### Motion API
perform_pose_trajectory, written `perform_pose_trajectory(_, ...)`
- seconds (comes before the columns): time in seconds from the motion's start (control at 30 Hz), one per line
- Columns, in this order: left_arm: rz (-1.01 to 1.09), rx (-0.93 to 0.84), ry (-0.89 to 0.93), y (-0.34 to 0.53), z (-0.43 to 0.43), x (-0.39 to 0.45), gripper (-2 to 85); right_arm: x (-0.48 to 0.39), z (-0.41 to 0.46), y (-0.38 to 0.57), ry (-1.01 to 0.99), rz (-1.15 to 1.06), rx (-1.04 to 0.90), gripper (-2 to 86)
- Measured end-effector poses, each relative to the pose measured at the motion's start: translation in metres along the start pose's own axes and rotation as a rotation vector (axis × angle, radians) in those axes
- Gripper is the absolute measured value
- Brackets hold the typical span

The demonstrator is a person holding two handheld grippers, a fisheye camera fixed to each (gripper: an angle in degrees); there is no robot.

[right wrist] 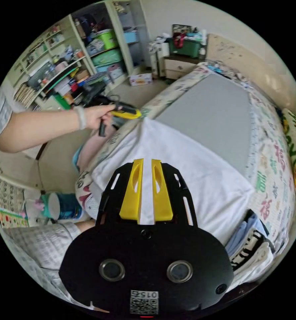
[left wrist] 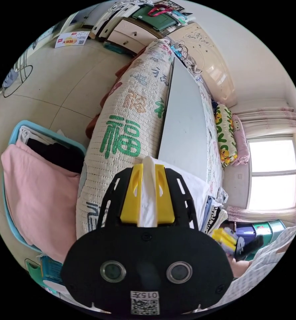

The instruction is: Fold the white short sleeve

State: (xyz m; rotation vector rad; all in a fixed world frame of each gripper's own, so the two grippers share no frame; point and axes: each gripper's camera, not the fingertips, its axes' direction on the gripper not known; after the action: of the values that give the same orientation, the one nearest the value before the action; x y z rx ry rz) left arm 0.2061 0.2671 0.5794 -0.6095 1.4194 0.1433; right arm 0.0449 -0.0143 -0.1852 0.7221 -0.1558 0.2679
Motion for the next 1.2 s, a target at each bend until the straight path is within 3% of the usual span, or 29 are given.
perform_pose_trajectory(0.17, 0.003, 0.001, 0.041, -0.013, 0.022, -0.005, 8.0, -0.071, 0.079, 0.023, -0.066, -0.166, -0.129, 7.6)
perform_pose_trajectory(0.43, -0.017, -0.040, 0.063, -0.029, 0.043, -0.015, 5.8, -0.092, 0.167, 0.050, -0.036, -0.239, -0.285, 6.8)
perform_pose_trajectory(0.67, 0.032, -0.086, 0.026, -0.042, 0.034, -0.009, 1.6, -0.088, 0.191, 0.061, -0.012, -0.219, -0.312, 4.0)
perform_pose_trajectory(1.2, 0.150, -0.103, -0.140, -0.067, -0.020, 0.033, 0.7, -0.065, 0.225, 0.072, -0.071, -0.136, -0.245, 0.4)
